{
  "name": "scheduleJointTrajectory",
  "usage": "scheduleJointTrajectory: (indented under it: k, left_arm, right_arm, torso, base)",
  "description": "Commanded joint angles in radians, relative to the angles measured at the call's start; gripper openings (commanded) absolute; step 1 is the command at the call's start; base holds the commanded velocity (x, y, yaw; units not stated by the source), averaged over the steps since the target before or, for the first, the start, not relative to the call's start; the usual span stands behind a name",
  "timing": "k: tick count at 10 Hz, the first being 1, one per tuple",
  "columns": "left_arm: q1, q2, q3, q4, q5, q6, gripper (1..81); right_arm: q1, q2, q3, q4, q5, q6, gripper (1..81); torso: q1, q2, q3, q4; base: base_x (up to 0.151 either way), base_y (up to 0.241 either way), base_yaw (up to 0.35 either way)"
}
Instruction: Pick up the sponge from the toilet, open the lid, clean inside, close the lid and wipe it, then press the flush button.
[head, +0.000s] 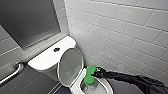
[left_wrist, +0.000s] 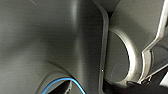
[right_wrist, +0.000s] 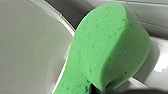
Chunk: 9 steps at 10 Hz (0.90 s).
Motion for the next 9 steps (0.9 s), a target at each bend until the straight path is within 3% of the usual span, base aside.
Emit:
scheduleJointTrajectory:
  k: [1,4,9]
  left_arm:
    - [0.038,0.003,0.010,-0.009,0.087,0.004,81.1]
    - [0.039,0.003,0.012,-0.012,0.090,0.003,81.1]
    - [0.064,0.011,0.015,-0.009,0.088,0.003,81.1]
  right_arm:
    - [0.152,0.074,-0.023,0.006,-0.020,-0.001,1.0]
    - [0.119,0.111,-0.089,0.007,-0.020,0.000,1.0]
    - [0.068,0.020,-0.054,0.010,0.029,0.011,1.0]
  torso:
    - [0.000,0.000,0.000,0.000]
    - [0.000,0.000,0.000,0.000]
    - [0.000,0.000,0.000,0.000]
  base:
    - [0.000,0.000,0.000]
    - [0.000,0.000,0.000]
    - [0.000,0.000,0.000]
